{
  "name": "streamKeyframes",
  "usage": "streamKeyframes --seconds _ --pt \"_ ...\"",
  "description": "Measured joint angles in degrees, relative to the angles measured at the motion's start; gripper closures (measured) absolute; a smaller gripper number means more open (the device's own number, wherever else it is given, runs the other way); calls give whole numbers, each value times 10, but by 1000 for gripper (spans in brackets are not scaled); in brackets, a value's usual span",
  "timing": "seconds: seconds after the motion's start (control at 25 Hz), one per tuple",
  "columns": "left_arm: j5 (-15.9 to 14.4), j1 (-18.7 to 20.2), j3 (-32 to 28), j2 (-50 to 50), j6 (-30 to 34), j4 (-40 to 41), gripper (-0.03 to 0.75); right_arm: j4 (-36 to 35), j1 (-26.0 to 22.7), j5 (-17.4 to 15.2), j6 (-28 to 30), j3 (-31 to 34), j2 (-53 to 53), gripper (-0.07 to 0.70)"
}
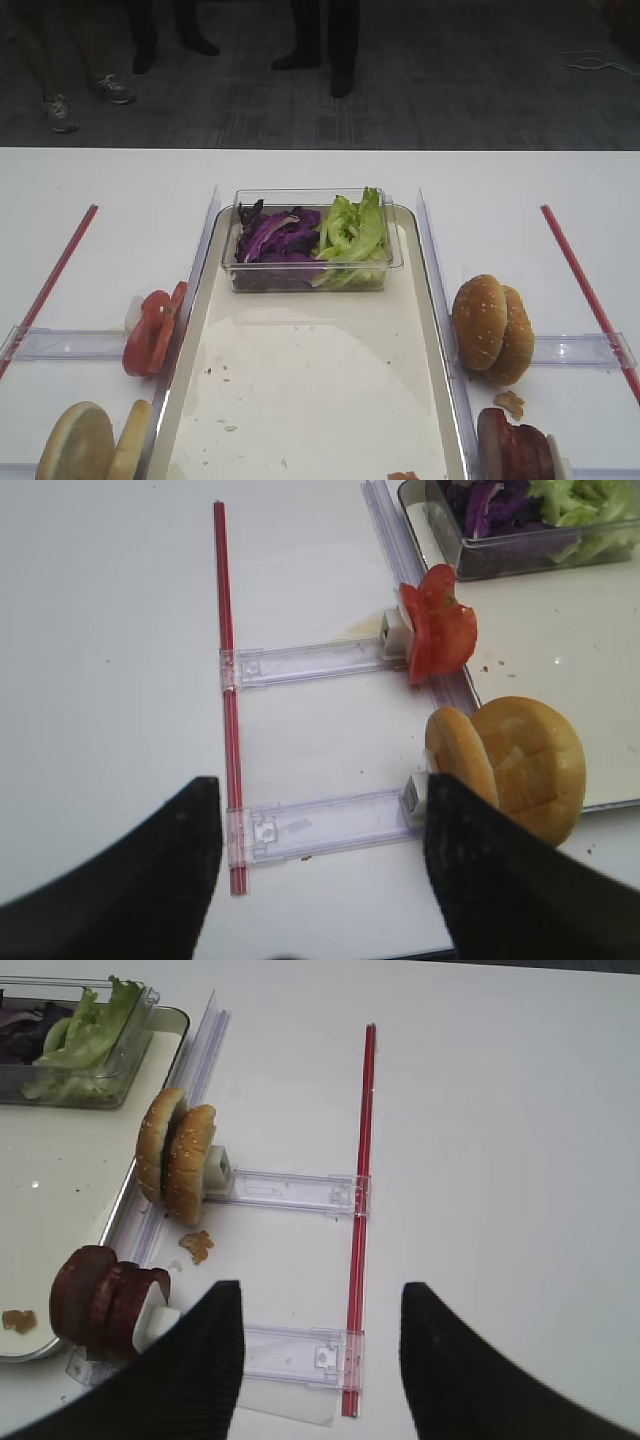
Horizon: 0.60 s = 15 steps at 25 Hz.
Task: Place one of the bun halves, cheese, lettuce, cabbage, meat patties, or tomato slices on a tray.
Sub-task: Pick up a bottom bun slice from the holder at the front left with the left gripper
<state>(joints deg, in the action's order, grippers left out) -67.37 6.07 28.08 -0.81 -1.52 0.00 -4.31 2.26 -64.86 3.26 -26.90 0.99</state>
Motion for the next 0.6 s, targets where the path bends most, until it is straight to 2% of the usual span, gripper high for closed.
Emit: streamKeyframes --seconds 0.6 --pt "0 0 0 0 0 0 302 0 0 0 -2 0 0 247"
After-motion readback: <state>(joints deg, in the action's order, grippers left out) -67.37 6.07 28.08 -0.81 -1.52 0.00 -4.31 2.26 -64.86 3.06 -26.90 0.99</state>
